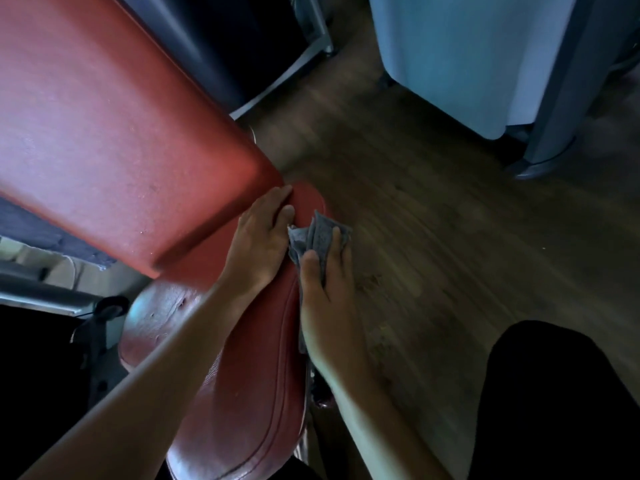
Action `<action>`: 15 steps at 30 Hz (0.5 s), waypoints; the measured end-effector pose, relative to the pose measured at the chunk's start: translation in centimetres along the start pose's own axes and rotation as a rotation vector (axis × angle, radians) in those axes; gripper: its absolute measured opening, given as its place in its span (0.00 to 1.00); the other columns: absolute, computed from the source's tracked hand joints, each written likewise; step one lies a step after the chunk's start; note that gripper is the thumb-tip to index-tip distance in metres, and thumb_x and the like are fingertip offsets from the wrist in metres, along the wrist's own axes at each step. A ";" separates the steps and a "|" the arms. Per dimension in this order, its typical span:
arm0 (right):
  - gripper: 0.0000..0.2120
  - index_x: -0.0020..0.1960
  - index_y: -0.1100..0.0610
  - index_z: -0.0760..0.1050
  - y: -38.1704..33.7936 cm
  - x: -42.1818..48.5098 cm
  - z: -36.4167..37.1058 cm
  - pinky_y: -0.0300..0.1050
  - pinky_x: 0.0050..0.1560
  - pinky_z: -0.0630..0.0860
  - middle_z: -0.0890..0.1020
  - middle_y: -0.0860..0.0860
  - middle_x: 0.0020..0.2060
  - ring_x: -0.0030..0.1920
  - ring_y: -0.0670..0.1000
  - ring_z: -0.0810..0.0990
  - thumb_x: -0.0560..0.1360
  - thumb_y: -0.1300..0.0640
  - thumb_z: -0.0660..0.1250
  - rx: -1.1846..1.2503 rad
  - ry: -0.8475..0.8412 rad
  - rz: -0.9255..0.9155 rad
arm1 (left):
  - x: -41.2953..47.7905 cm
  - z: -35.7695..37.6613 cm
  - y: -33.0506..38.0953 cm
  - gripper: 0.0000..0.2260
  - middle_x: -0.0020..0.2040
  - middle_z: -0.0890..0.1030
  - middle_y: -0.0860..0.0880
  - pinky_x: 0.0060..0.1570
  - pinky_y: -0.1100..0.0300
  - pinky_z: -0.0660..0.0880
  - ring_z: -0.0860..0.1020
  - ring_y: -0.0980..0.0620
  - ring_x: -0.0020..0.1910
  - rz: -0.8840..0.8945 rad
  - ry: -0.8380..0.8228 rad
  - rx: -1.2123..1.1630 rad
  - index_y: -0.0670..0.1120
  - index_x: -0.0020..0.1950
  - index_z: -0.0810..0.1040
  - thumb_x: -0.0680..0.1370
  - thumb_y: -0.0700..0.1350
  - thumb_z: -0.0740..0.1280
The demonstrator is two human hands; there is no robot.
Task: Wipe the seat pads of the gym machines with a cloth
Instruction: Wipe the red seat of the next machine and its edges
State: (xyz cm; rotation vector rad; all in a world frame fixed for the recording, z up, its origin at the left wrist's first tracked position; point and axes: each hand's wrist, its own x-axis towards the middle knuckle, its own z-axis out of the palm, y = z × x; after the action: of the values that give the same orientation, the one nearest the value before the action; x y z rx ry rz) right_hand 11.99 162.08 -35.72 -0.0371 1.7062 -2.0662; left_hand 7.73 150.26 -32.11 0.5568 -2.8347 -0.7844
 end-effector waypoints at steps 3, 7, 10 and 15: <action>0.26 0.80 0.51 0.57 -0.4 4.0 -0.4 0.18 0.65 0.52 0.58 0.48 0.79 0.73 0.34 0.54 0.84 0.44 0.50 0.035 0.054 -0.087 | 0.1 0.3 -0.1 0.17 0.71 0.73 0.48 0.73 0.55 0.62 0.69 0.51 0.71 0.030 0.007 0.057 0.46 0.73 0.71 0.84 0.46 0.57; 0.21 0.68 0.56 0.75 -1.2 7.7 -0.9 0.45 0.67 0.70 0.80 0.53 0.62 0.64 0.49 0.77 0.84 0.48 0.52 0.110 0.092 -0.008 | 0.1 0.4 0.0 0.17 0.72 0.72 0.51 0.72 0.56 0.62 0.68 0.53 0.71 0.001 -0.001 0.058 0.50 0.73 0.70 0.84 0.47 0.57; 0.21 0.75 0.52 0.68 -0.3 3.4 -1.4 0.37 0.73 0.61 0.71 0.48 0.72 0.73 0.44 0.67 0.85 0.49 0.52 0.035 0.121 -0.092 | 0.3 0.8 -0.2 0.19 0.71 0.73 0.51 0.72 0.55 0.63 0.69 0.53 0.70 0.032 0.006 0.066 0.50 0.72 0.71 0.82 0.51 0.56; 0.23 0.71 0.54 0.72 0.0 5.3 -0.8 0.48 0.71 0.68 0.76 0.53 0.68 0.69 0.49 0.73 0.83 0.44 0.52 0.065 0.118 -0.079 | 0.6 0.9 -0.3 0.23 0.71 0.73 0.51 0.72 0.56 0.63 0.69 0.54 0.70 0.030 -0.004 0.069 0.51 0.72 0.71 0.79 0.54 0.54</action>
State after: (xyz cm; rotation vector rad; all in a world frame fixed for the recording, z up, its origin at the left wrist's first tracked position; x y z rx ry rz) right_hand 7.00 160.86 -37.31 0.0389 1.7309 -2.2202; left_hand 7.09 150.25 -33.01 0.5212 -2.8766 -0.6853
